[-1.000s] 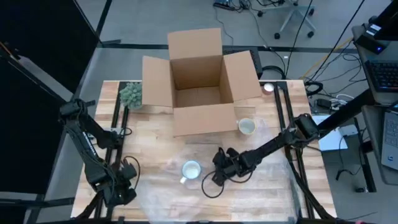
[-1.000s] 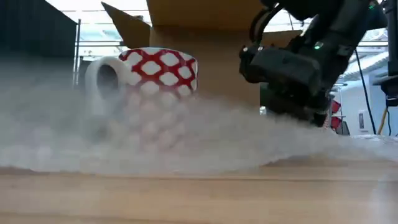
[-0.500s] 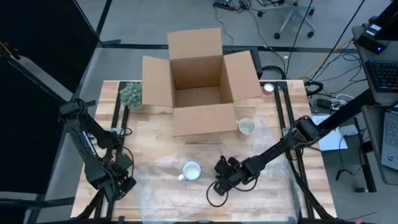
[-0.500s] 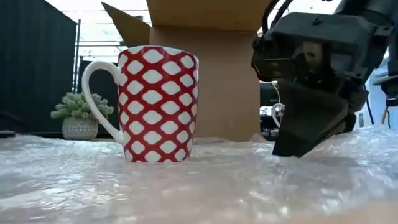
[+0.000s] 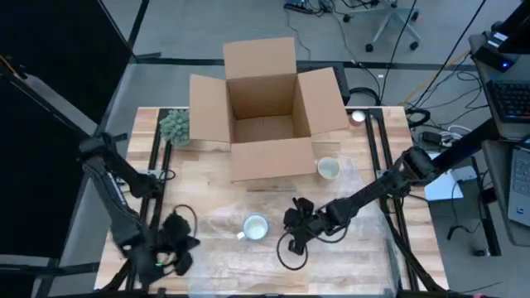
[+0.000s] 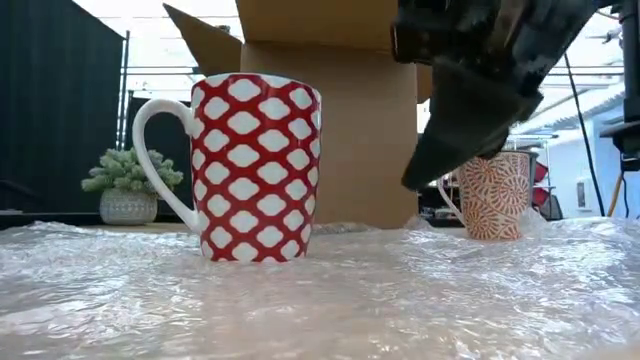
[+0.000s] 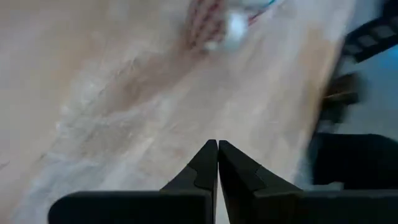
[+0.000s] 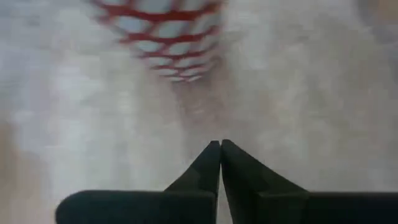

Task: Wrap mug
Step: Wrap the red cup in the bubble wrap

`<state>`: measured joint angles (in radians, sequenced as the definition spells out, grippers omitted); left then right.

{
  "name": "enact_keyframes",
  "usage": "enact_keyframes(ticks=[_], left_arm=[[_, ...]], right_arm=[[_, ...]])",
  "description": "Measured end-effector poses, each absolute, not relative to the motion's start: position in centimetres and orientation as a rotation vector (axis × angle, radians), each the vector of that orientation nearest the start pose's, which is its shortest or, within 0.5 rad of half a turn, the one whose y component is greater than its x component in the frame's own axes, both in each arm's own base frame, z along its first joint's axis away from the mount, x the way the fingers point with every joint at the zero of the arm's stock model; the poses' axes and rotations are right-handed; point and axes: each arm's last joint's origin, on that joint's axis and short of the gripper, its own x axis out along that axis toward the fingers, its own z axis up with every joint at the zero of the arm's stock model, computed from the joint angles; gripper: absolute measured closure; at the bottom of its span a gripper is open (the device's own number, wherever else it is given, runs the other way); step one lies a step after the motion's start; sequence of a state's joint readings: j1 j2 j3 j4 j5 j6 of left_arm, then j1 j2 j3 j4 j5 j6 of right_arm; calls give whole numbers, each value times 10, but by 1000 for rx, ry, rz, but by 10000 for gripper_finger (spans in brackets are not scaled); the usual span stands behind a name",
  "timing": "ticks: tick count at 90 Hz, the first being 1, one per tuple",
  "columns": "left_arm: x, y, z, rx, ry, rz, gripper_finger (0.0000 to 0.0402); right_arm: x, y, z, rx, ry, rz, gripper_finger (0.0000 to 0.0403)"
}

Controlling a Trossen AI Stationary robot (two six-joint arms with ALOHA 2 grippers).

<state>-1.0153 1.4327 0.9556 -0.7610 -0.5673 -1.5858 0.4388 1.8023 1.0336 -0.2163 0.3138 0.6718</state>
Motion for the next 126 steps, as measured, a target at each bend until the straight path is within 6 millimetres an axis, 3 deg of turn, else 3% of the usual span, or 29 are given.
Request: enact_keyframes(ticks=[12, 28, 55, 74, 87, 101, 115, 126], left_arm=[[163, -216, 182, -574, 919, 384, 401], [165, -209, 150, -514, 1147, 478, 401], [158, -176, 149, -339, 1222, 743, 401], [165, -165, 153, -281, 1123, 787, 401], [170, -167, 167, -307, 1107, 753, 401], [178, -178, 207, -336, 960, 616, 402], [187, -185, 242, -203, 776, 471, 401], [195, -187, 254, -129, 733, 412, 401]], right_arm=[[323, 135, 127, 231, 999, -207, 403], [320, 140, 124, 261, 1014, -241, 403], [313, 155, 124, 483, 990, -341, 403], [311, 165, 128, 465, 1000, -300, 403], [317, 171, 158, 362, 1025, -235, 403], [327, 175, 205, 237, 990, -145, 403], [341, 177, 235, 137, 908, -44, 403], [354, 169, 255, 96, 851, -19, 394]])
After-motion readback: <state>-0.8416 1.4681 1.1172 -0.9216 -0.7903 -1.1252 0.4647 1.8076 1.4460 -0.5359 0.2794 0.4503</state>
